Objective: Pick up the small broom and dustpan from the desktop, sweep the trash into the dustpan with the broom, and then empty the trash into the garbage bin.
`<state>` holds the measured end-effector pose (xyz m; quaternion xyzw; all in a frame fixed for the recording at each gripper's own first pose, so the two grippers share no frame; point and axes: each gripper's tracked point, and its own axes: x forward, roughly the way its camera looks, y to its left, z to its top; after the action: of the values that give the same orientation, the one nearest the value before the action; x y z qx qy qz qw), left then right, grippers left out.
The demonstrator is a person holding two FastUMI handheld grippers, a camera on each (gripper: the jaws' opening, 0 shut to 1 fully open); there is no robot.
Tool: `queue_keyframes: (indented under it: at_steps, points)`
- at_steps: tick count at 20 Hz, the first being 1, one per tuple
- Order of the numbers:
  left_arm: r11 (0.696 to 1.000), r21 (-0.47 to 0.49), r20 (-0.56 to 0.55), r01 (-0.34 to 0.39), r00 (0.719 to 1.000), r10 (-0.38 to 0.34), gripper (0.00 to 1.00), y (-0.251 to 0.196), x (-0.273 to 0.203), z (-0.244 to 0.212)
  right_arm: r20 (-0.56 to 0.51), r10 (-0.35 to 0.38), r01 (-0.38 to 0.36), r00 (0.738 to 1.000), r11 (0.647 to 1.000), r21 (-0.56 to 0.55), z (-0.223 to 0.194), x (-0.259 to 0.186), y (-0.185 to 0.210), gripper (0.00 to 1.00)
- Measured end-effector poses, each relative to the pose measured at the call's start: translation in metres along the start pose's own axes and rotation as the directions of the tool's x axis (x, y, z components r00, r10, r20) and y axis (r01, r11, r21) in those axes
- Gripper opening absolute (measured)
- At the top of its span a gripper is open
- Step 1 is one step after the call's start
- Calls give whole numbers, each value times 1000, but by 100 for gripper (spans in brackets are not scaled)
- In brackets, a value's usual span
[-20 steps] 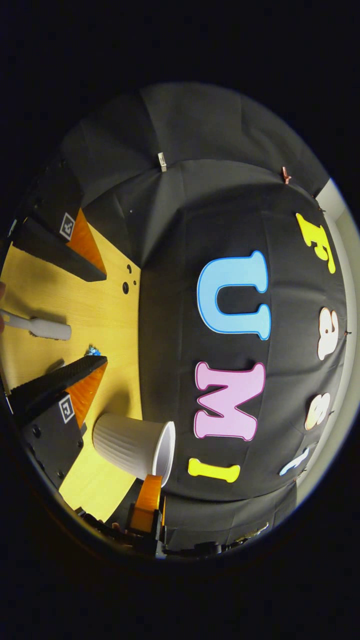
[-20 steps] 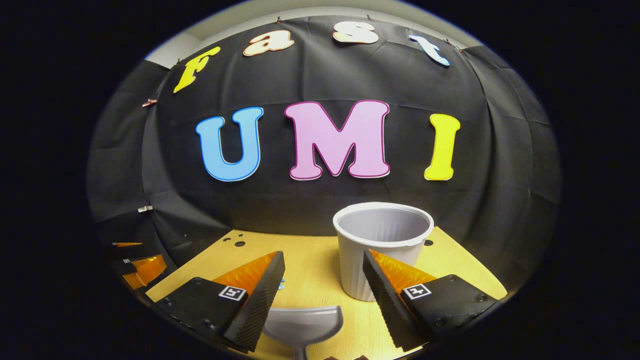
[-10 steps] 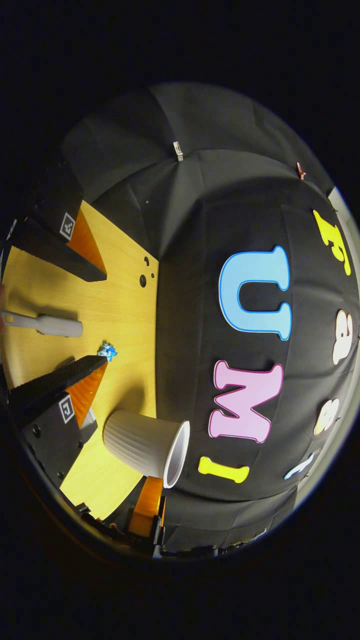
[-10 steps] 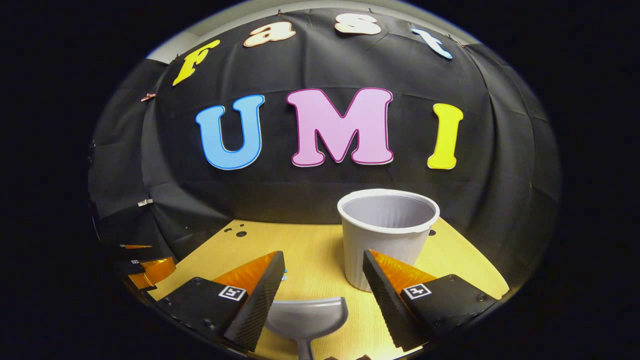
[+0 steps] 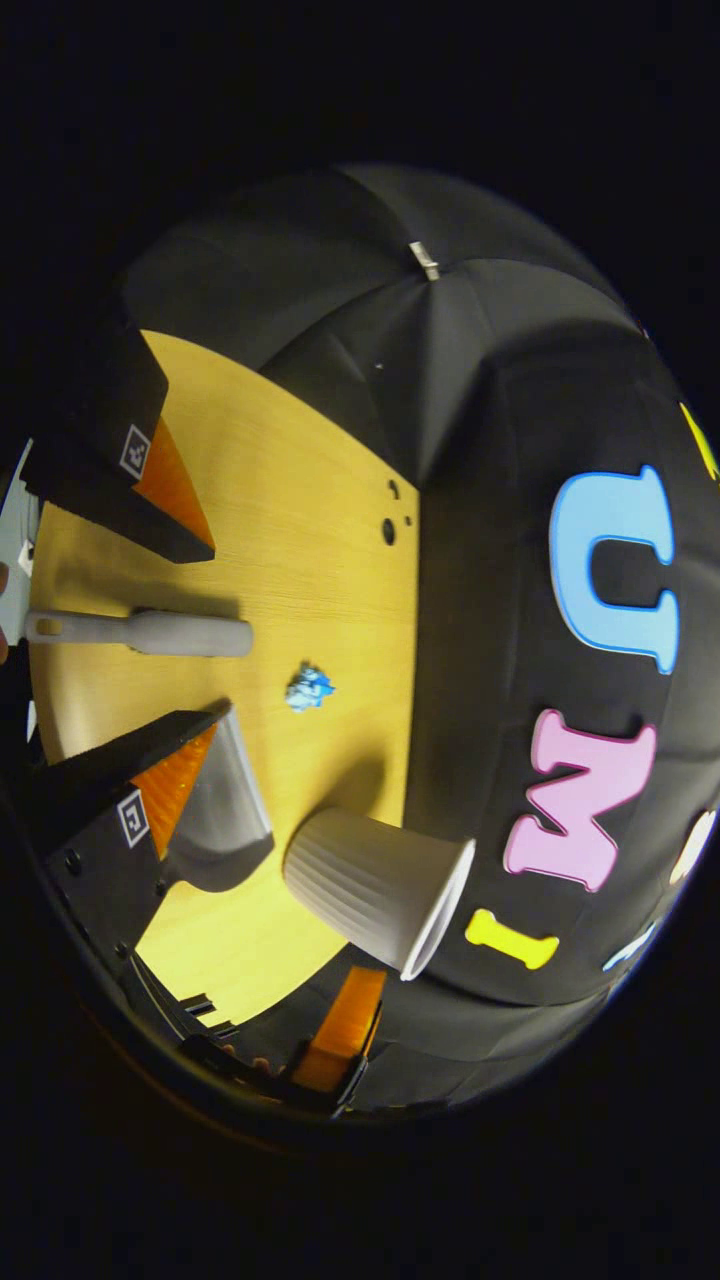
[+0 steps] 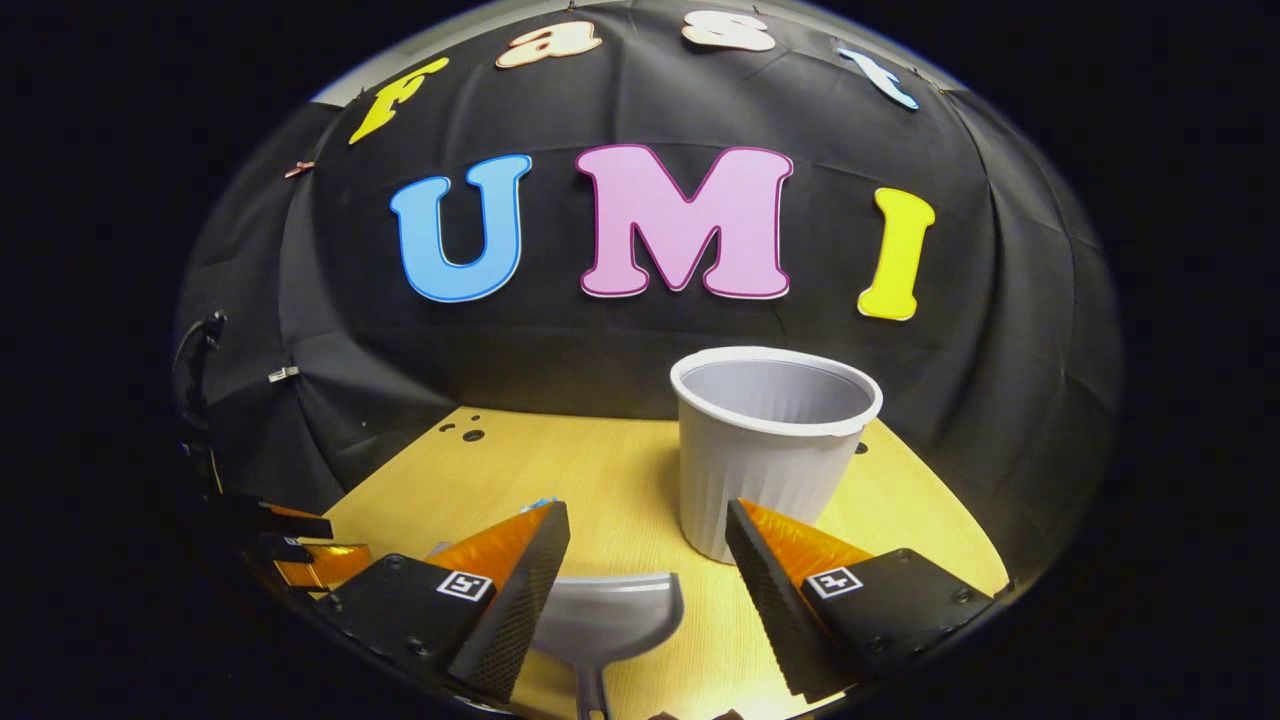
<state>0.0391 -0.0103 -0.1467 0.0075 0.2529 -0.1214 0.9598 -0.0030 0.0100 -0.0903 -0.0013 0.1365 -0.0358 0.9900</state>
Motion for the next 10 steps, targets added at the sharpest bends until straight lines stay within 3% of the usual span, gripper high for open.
queue_keyframes:
  at_steps: [3, 4, 5, 10]
  points:
    - [1000, 11, -106, -17, 994, 18, 96, 8, 10, -34, -51, -1, 2, 999, 1000, 21, -13, -1, -4, 98]
    - [1000, 22, -135, -18, 991, 20, 92, 11, 13, -42, -69, -4, 6, 998, 1000, 26, -19, -1, -4, 98]
    - [999, 30, -171, -20, 985, 25, 96, 12, 18, -53, -86, -7, 9, 996, 999, 34, -22, -2, -6, 98]
    - [999, 36, -314, 2, 949, 9, 96, 14, 39, -85, -131, -33, 39, 991, 998, 43, -35, -10, -15, 98]
